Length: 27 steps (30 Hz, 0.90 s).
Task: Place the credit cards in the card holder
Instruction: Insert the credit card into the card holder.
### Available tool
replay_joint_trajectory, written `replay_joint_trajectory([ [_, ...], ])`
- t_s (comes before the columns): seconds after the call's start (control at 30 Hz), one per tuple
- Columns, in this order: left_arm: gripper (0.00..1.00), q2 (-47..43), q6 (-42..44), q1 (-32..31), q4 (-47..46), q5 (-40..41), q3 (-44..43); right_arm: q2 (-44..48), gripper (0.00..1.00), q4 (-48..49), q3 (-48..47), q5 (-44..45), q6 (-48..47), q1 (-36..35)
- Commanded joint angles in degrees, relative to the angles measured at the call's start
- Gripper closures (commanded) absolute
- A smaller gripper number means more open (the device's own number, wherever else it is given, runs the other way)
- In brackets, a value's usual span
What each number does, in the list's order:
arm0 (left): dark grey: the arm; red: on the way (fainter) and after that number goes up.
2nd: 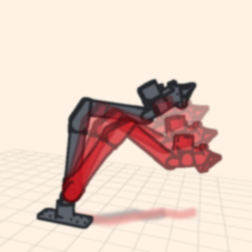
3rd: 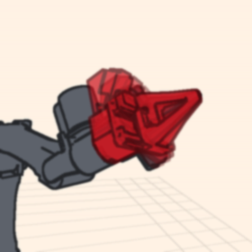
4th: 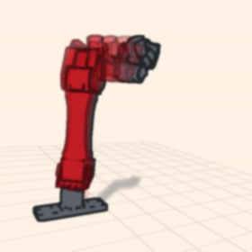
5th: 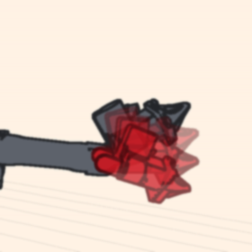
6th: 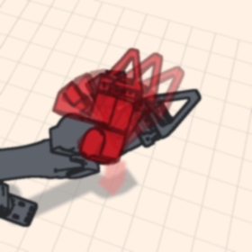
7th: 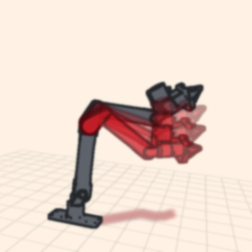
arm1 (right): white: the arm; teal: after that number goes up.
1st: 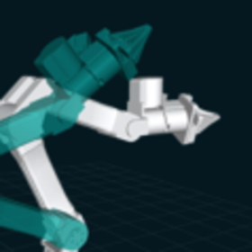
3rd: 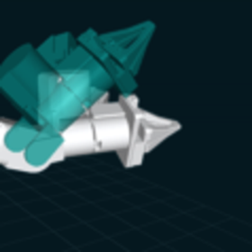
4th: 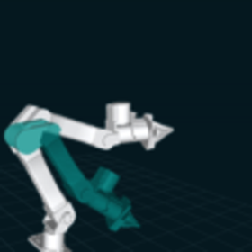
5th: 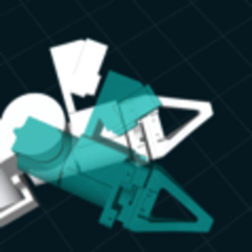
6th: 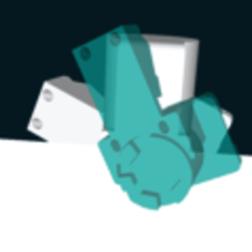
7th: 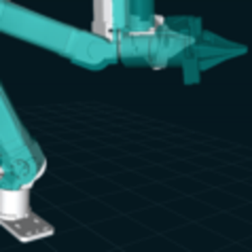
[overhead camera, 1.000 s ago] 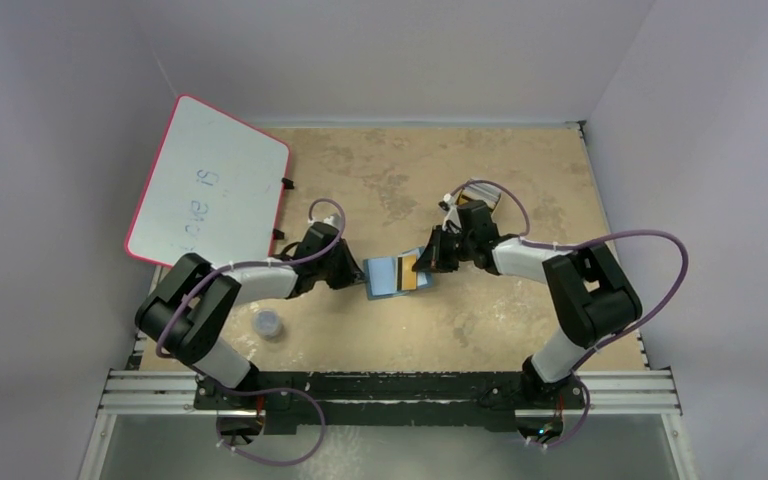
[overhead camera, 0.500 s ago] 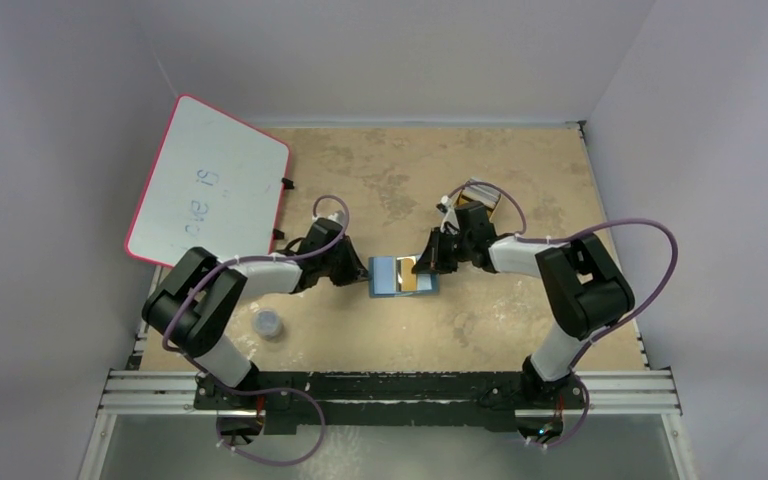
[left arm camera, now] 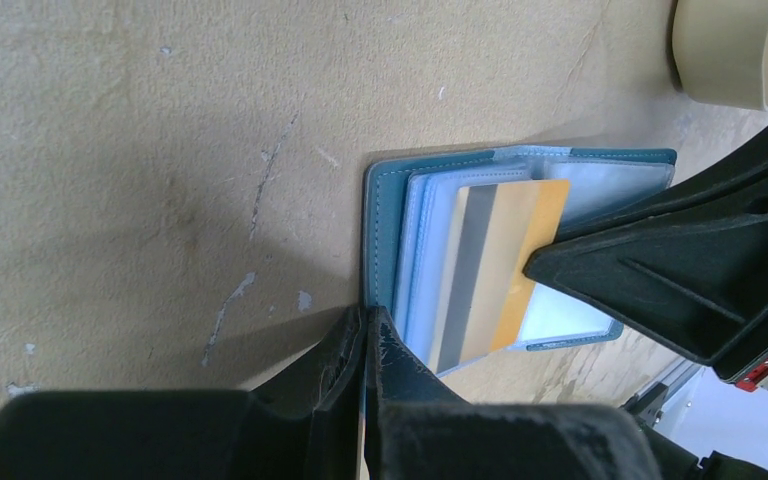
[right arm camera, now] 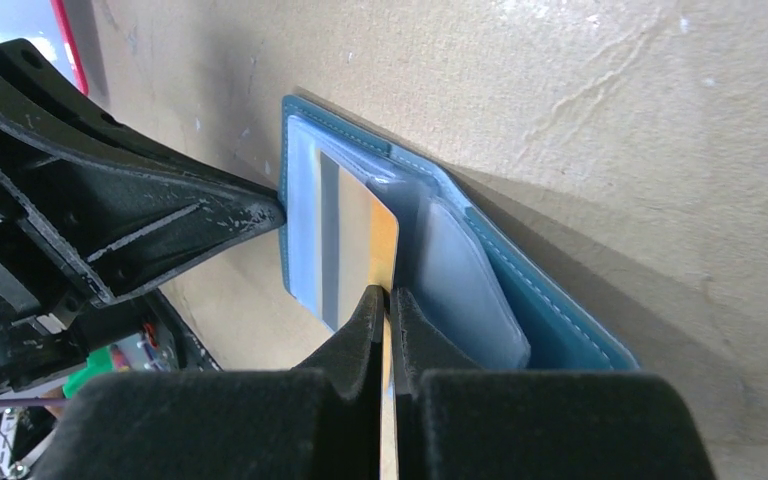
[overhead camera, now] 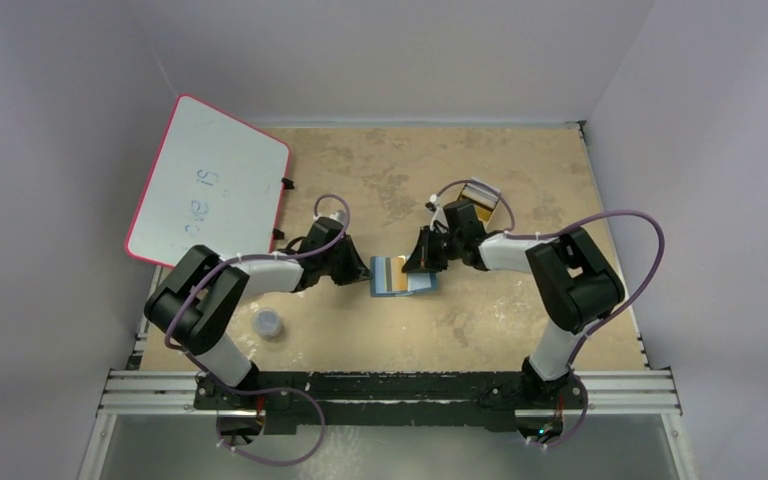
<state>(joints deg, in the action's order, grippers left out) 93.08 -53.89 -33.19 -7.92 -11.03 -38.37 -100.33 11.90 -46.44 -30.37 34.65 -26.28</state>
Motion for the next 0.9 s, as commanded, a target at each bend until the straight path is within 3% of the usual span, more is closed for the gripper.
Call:
replay_joint_trajectory([
  [0.0, 1.0, 1.2, -1.6, -0.9, -3.2, -1.6, -0.3, -0.9, 1.0, 1.6, -1.7, 3.0, 2.5, -1.7],
  [0.47, 1.0, 0.6, -2.0, -0.9, -3.6, -1.0, 0.2, 3.6, 0.61, -2.4, -2.2, 7.7, 1.8, -2.0],
  [0.57, 1.0, 0.8, -1.5, -0.9, -3.1, -1.3, 0.1, 3.2, 0.62, -2.6, -2.4, 8.2, 2.5, -2.8],
  [0.87, 1.0, 0.6, -1.1, -0.9, -3.6, -2.9, 0.0, 0.7, 0.78, -2.1, -4.6, 8.8, 5.1, -5.8],
])
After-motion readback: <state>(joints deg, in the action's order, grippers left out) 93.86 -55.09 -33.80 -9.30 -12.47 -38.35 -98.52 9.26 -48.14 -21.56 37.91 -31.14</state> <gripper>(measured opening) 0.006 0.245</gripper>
